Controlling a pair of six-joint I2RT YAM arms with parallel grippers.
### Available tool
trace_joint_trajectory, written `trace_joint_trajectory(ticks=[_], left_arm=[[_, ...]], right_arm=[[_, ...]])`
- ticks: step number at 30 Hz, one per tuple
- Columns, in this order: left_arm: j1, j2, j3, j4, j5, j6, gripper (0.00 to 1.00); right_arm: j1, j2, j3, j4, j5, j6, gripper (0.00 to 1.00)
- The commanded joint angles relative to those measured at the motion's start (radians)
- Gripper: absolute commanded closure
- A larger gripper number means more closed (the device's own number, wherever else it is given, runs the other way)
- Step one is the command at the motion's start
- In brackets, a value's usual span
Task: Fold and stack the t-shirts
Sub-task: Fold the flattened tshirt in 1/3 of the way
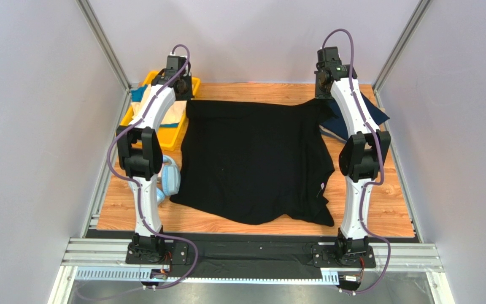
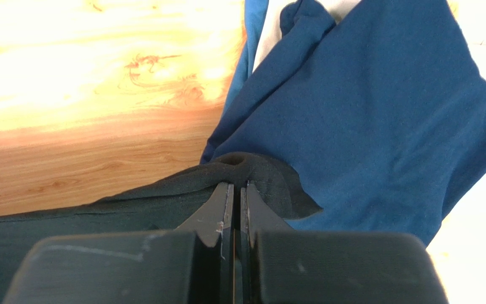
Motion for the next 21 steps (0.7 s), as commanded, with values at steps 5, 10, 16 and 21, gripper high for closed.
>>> trace_joint_trajectory(ticks=[5,10,16,21], left_arm=[[0.029,-0.074,0.061,0.034,-0.005,-0.019,1.0],[0.03,-0.095,0.061,0.031,0.008,-0.027,1.0],[0.03,-0.198,-0.016,0.053,0.022,-0.05,1.0],[0.03,-0.333,-0.1,0.041,0.03,-0.059,1.0]], right_arm=[[-0.007,0.032,0.137,0.004,0.016,-0.036,1.0],[-0.005,-0.027,0.125,0.009,-0.01,-0.039,1.0],[0.002,-0.188,0.004,0.046,-0.015,-0.036,1.0],[0.004,-0.369,-0.122,0.089,-0.044,-0.019,1.0]])
